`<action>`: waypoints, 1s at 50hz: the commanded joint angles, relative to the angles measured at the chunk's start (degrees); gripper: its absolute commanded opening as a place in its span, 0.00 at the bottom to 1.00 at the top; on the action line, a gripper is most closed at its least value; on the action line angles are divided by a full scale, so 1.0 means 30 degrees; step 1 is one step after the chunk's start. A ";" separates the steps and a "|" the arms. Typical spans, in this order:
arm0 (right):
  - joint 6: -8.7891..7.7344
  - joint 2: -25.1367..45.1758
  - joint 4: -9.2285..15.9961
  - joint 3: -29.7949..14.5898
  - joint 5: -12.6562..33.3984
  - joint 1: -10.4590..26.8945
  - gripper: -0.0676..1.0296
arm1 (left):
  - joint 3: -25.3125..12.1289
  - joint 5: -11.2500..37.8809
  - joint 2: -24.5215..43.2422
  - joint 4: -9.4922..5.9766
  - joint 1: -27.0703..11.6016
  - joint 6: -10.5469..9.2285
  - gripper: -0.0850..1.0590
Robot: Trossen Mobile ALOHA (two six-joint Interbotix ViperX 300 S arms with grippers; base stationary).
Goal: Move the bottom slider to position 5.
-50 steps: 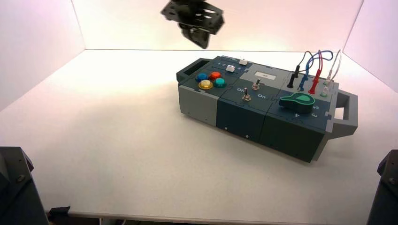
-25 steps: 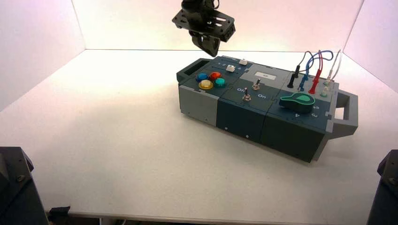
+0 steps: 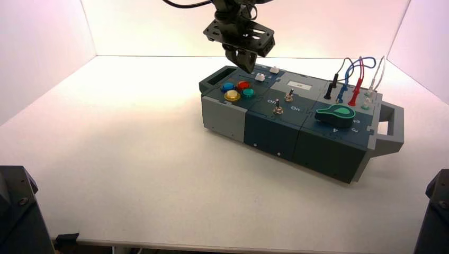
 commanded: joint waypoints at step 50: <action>0.0000 0.0205 0.0059 -0.0527 -0.0117 0.0088 0.04 | -0.0674 -0.0059 0.0000 -0.0703 -0.0791 0.0000 0.05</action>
